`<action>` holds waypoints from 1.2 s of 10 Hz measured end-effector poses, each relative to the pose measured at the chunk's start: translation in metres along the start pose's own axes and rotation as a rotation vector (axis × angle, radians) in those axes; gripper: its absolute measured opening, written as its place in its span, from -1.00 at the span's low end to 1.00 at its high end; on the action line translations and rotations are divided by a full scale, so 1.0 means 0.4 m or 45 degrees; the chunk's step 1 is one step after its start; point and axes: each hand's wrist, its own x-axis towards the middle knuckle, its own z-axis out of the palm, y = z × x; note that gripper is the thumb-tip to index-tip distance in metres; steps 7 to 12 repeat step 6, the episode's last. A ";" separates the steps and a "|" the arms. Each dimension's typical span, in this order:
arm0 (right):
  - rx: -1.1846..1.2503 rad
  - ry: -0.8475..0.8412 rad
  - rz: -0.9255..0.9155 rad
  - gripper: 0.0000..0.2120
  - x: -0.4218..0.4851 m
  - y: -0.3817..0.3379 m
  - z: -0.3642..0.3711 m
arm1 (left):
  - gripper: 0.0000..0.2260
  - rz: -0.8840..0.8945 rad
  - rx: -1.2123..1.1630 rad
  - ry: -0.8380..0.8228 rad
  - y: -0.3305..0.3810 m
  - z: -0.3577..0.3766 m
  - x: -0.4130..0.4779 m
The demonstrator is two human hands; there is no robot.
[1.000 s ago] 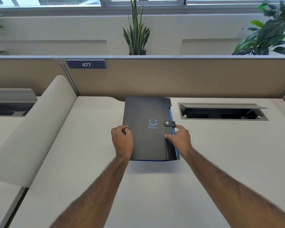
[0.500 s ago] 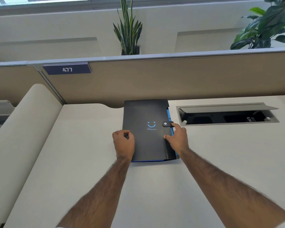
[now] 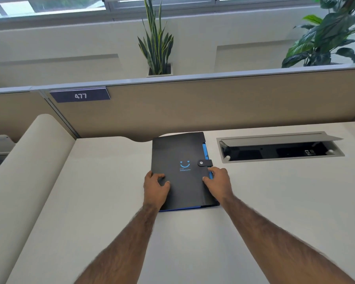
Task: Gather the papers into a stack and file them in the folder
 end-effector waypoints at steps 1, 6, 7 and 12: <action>-0.029 -0.048 -0.027 -0.52 -0.013 0.008 -0.001 | -0.64 0.005 0.074 -0.106 0.004 -0.009 0.000; -0.564 -0.035 -0.176 -0.54 -0.140 -0.063 -0.167 | -0.42 0.249 0.488 -0.071 0.121 -0.164 -0.095; -0.564 -0.035 -0.176 -0.54 -0.140 -0.063 -0.167 | -0.42 0.249 0.488 -0.071 0.121 -0.164 -0.095; -0.564 -0.035 -0.176 -0.54 -0.140 -0.063 -0.167 | -0.42 0.249 0.488 -0.071 0.121 -0.164 -0.095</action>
